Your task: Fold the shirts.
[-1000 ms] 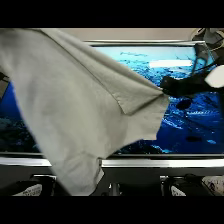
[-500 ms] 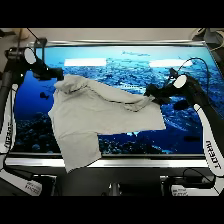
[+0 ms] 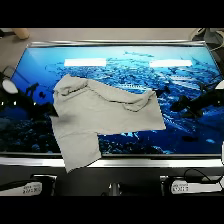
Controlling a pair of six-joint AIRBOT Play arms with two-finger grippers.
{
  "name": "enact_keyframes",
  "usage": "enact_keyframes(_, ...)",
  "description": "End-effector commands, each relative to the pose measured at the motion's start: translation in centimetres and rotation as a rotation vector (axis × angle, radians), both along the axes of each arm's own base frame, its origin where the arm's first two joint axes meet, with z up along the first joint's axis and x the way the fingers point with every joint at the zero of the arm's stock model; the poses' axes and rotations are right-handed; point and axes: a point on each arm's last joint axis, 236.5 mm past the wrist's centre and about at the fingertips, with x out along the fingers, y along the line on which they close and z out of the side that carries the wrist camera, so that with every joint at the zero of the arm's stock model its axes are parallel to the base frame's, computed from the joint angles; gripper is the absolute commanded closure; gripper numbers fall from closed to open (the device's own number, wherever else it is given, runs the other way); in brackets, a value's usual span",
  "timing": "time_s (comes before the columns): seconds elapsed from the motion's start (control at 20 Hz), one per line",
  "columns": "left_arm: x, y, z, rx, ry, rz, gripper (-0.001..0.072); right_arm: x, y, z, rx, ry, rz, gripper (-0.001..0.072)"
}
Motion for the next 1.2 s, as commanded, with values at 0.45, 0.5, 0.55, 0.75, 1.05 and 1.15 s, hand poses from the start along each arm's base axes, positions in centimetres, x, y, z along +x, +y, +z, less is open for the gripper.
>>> enact_keyframes(0.45, -5.7, -2.4, -7.9, -0.091, -0.017, 0.184, 0.0078, -3.0, 1.9, -6.2, -0.049, 0.138, 0.153, 0.0080)
enact_keyframes(0.5, -5.4, -2.6, -8.1, -0.086, -0.017, 0.196, 0.0179, -3.3, 2.5, -6.6, -0.016, 0.154, 0.167, 0.0079)
enact_keyframes(0.55, -5.1, -2.7, -8.3, -0.079, -0.027, 0.200, 0.0274, -3.4, 2.8, -7.0, 0.005, 0.163, 0.176, 0.0064)
enact_keyframes(0.75, -3.9, -2.2, -8.4, -0.061, -0.065, 0.243, 0.0523, -2.6, 3.9, -8.2, 0.049, 0.160, 0.153, 0.0040)
enact_keyframes(1.05, -3.4, -2.0, -7.1, -0.053, -0.113, 0.190, 0.0679, 0.1, 7.8, -10.3, -0.020, 0.106, 0.159, 0.0682)
enact_keyframes(1.15, -1.1, -0.6, -3.0, 0.006, -0.250, 0.137, 0.0680, 1.9, 8.0, -7.6, -0.033, 0.015, 0.191, 0.0682)
